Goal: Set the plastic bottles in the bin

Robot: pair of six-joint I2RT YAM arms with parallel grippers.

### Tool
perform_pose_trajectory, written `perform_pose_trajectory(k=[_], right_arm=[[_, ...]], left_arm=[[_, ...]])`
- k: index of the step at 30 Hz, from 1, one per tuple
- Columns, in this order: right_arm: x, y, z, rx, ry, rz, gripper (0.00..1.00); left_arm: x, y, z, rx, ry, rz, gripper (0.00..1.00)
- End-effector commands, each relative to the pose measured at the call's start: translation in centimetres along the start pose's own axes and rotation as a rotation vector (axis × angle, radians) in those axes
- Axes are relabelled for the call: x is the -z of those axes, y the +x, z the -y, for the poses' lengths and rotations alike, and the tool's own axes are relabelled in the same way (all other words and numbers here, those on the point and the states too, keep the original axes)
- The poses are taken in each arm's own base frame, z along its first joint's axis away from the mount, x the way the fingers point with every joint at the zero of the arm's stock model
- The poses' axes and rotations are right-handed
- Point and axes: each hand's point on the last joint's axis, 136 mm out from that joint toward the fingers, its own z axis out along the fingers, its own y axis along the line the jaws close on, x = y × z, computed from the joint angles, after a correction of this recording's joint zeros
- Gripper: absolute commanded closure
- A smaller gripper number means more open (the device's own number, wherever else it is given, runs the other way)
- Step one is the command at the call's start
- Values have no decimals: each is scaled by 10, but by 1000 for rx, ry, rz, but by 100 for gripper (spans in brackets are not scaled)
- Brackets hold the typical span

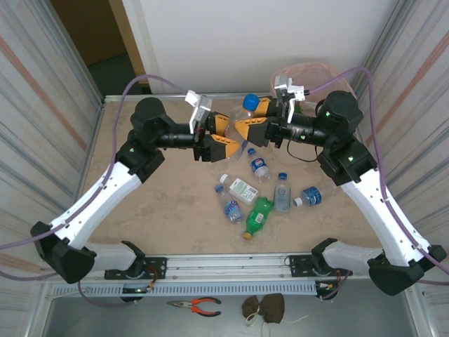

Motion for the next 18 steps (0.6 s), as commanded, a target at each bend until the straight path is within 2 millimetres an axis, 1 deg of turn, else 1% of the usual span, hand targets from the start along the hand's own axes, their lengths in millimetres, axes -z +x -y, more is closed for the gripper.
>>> perform_pose_trajectory(k=[1, 3, 5, 8, 13, 16, 18], right_arm=[[3, -18, -7, 58, 9, 40, 52], [4, -20, 0, 62, 47, 41, 53], [6, -23, 13, 54, 110, 51, 53], [12, -27, 41, 20, 229, 75, 55], [32, -36, 100, -47, 467, 137, 62], [48, -40, 136, -78, 611, 157, 62], [59, -40, 162, -128, 707, 161, 63]], left_arm=[[13, -15, 8, -93, -80, 51, 30], [19, -14, 5, -103, -128, 53, 29], [24, -13, 4, -112, -166, 56, 28], [31, -11, 3, -118, -202, 60, 27], [38, -4, -1, -97, -260, 49, 27], [42, 3, -7, -80, -305, 35, 27], [44, 8, -9, -70, -324, 25, 27]])
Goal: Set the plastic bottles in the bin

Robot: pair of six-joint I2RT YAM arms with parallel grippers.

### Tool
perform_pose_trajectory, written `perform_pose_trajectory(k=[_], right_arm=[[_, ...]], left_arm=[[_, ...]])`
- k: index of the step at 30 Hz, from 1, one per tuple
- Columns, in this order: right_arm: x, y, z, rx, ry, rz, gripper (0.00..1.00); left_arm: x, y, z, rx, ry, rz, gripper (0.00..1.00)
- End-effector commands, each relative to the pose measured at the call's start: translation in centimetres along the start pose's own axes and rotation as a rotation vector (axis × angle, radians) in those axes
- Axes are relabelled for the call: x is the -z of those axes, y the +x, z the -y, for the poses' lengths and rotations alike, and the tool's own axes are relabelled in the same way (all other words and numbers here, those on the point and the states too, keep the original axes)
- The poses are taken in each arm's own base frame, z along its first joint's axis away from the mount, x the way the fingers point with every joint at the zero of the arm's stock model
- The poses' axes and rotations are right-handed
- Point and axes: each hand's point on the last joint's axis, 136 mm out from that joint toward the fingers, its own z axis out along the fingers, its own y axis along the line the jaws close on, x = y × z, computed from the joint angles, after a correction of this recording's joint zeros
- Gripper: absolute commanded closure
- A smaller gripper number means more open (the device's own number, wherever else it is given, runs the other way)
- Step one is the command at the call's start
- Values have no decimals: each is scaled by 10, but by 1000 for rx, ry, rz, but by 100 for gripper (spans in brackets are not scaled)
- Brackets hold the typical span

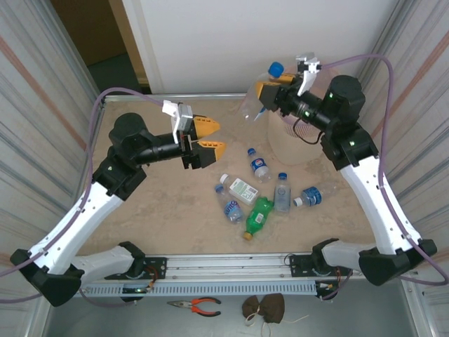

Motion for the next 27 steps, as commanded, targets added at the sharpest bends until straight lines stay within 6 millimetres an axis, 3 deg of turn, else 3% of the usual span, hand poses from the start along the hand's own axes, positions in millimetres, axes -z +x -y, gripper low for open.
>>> perform_pose_trajectory(k=[1, 8, 14, 17, 21, 27], right_arm=[[3, -25, 47, -88, 207, 69, 64], [12, -32, 160, -363, 498, 169, 75], [20, -11, 252, -652, 607, 185, 78], [13, 5, 276, -677, 651, 154, 77], [-1, 28, 292, -752, 634, 127, 68], [-19, 72, 312, -876, 721, 39, 69]], left_arm=[[8, 6, -6, -10, -62, -14, 27], [17, 16, -7, 12, -98, -23, 28], [22, 20, -7, 21, -122, -23, 28], [24, 23, -8, 33, -130, -23, 28], [26, 26, -8, 46, -133, -20, 28], [28, 29, -8, 61, -140, -17, 28]])
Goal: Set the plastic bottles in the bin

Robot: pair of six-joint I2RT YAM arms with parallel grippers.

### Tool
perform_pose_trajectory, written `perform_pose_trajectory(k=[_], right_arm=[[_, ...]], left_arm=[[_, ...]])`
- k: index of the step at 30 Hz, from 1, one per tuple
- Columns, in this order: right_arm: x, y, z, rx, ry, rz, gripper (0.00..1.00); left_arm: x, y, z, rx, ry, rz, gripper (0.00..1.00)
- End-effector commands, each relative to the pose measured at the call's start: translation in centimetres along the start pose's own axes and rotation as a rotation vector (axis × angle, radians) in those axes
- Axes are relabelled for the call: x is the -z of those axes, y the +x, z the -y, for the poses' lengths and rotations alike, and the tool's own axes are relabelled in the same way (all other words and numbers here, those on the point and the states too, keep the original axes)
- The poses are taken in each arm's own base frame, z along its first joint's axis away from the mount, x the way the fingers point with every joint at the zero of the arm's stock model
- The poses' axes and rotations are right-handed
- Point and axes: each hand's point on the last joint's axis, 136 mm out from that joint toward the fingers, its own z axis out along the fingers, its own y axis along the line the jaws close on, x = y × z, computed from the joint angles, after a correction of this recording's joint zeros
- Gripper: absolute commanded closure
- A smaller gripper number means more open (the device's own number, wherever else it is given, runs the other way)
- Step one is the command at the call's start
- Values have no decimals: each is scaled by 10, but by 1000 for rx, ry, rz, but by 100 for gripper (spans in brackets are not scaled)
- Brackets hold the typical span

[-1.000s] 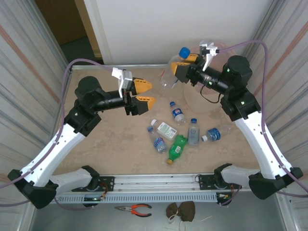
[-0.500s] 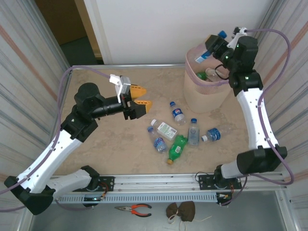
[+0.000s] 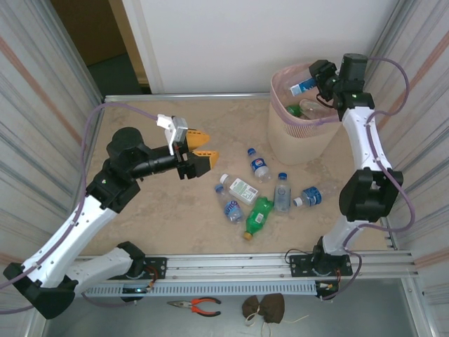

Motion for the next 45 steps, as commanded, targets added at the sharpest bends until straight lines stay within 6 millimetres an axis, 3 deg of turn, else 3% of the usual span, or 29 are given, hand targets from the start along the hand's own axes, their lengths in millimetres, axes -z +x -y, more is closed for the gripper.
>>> perform_pose_trajectory(k=[1, 11, 12, 13, 20, 31, 39, 45], right_arm=[[-12, 12, 5, -74, 47, -32, 69], [-48, 45, 50, -146, 225, -106, 64], [-49, 46, 52, -151, 231, -110, 63], [-48, 40, 42, -153, 212, -99, 62], [-40, 37, 50, -159, 262, -78, 49], [5, 9, 32, -94, 268, 15, 32], [42, -7, 12, -42, 233, 65, 31], [77, -14, -14, -2, 168, 104, 32]], left_arm=[[7, -5, 1, 0, -13, 31, 28], [12, 4, -2, 22, -42, 27, 28], [12, 4, -3, 26, -47, 27, 28], [11, 6, -5, 34, -54, 24, 28], [7, 15, -10, 72, -63, 3, 28], [-6, 28, -22, 135, -77, -53, 29], [-15, 50, -38, 206, -149, -131, 29], [-23, 79, -58, 311, -261, -226, 33]])
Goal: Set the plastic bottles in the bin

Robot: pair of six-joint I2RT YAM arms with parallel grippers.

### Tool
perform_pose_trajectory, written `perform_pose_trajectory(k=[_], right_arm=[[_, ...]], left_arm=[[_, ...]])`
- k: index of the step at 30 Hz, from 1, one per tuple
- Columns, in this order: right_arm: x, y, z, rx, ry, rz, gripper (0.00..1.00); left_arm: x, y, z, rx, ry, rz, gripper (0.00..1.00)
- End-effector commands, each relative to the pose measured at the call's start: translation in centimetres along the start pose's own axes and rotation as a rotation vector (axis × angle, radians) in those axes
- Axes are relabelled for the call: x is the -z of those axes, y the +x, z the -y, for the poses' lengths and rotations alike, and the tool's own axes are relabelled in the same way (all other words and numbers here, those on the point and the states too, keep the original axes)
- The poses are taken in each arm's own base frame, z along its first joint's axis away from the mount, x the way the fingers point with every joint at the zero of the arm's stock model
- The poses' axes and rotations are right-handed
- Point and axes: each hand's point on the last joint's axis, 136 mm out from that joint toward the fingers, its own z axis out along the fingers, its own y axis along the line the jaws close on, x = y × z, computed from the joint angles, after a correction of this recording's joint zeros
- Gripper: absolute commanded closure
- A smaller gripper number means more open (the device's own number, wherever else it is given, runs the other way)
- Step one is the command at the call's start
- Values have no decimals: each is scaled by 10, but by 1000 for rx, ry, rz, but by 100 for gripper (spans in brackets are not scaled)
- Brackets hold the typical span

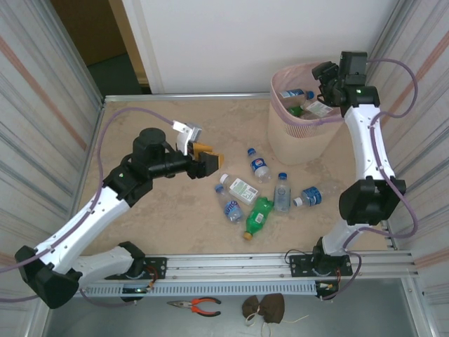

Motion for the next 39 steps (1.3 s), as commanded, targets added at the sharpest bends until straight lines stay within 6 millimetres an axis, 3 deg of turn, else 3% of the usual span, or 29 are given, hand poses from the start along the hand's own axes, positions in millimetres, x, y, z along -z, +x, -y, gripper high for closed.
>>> perform_pose_trajectory(k=[1, 9, 14, 26, 39], right_arm=[[33, -8, -6, 44, -23, 48, 32], [79, -16, -1, 68, -49, 121, 33], [94, -16, 10, 64, -44, 144, 33], [98, -3, 32, 50, -26, 122, 34], [109, -5, 36, 57, -19, 141, 35]], left_arm=[[-4, 5, -12, 81, -96, -34, 33], [-20, 52, -56, 296, -349, -167, 34], [-31, 80, -73, 440, -398, -198, 34], [-55, 158, -126, 757, -650, -395, 38], [-82, 198, -156, 899, -672, -459, 44]])
